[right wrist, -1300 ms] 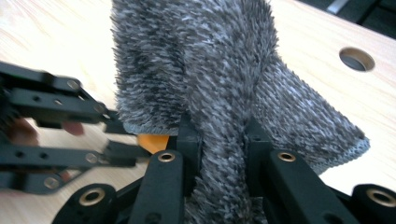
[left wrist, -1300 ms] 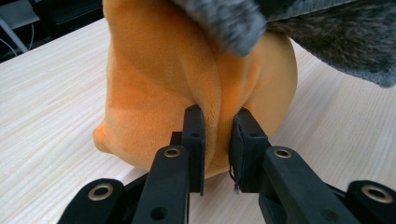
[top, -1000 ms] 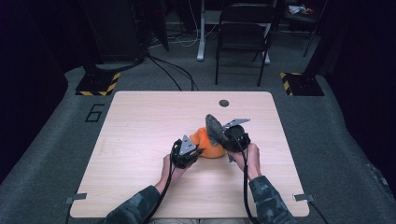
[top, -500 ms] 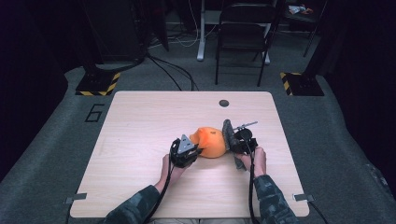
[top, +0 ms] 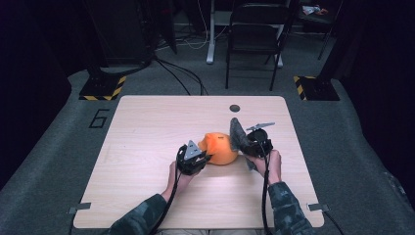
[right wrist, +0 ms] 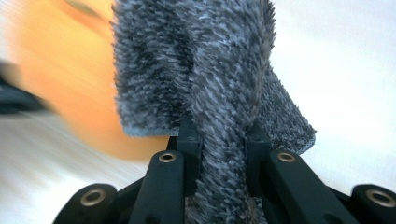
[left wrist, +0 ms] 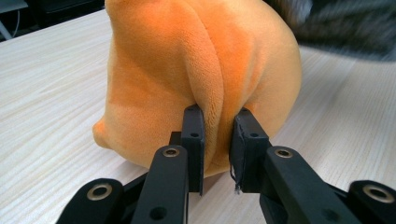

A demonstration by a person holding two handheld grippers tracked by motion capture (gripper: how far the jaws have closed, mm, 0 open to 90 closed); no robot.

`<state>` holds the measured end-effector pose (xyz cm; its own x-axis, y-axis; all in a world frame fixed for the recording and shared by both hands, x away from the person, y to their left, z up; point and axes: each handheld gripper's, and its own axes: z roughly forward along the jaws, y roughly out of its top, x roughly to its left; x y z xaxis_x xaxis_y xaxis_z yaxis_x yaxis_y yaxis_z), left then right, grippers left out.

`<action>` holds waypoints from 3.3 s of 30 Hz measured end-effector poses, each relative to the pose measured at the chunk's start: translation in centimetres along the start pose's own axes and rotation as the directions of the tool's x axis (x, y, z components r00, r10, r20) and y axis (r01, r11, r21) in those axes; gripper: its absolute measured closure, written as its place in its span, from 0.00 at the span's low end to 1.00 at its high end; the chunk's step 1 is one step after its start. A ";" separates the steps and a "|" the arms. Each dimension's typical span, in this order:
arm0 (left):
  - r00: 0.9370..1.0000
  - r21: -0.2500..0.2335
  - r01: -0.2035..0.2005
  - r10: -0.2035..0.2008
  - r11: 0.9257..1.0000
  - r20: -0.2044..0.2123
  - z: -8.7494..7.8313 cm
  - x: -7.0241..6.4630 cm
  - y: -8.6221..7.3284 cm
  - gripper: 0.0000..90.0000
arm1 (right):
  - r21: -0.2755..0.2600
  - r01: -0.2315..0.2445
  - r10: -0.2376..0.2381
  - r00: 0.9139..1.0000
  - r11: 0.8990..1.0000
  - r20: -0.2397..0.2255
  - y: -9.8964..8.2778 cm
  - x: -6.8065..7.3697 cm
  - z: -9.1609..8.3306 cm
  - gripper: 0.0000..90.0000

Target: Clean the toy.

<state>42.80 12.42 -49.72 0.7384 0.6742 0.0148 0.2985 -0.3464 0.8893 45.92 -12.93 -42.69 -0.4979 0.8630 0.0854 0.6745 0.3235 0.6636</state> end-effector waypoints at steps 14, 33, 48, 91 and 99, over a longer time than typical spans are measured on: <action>1.000 0.008 -0.018 0.018 1.000 0.008 0.1 -0.4 0.0 0.86 | -0.090 0.144 -0.143 0.990 0.986 0.009 1.2 5.5 0.5 0.83; 1.000 0.006 -0.003 0.003 1.000 0.014 0.1 -0.1 -0.1 0.85 | 0.171 -0.021 0.011 0.998 0.985 0.058 -2.5 -1.6 4.6 0.82; 0.999 -0.008 0.034 -0.034 0.999 0.007 -0.1 0.7 -0.2 0.84 | -0.038 0.005 -0.007 0.998 0.999 -0.064 0.0 0.4 -0.4 0.83; 1.000 0.021 -0.005 0.005 1.000 0.001 -0.4 -1.1 0.6 0.87 | -0.115 0.187 -0.194 0.980 0.976 -0.048 1.7 6.8 1.1 0.66; 1.000 0.023 -0.004 0.004 1.000 0.004 -0.4 -1.1 0.6 0.88 | -0.158 0.228 -0.226 0.974 0.961 0.032 1.3 7.0 1.6 0.81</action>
<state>41.95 11.70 -49.03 0.7421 0.6701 0.0162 0.3094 -0.3638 0.8786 44.17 -5.83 -42.45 -0.6200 0.7793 -0.0908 0.4480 0.4466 0.7745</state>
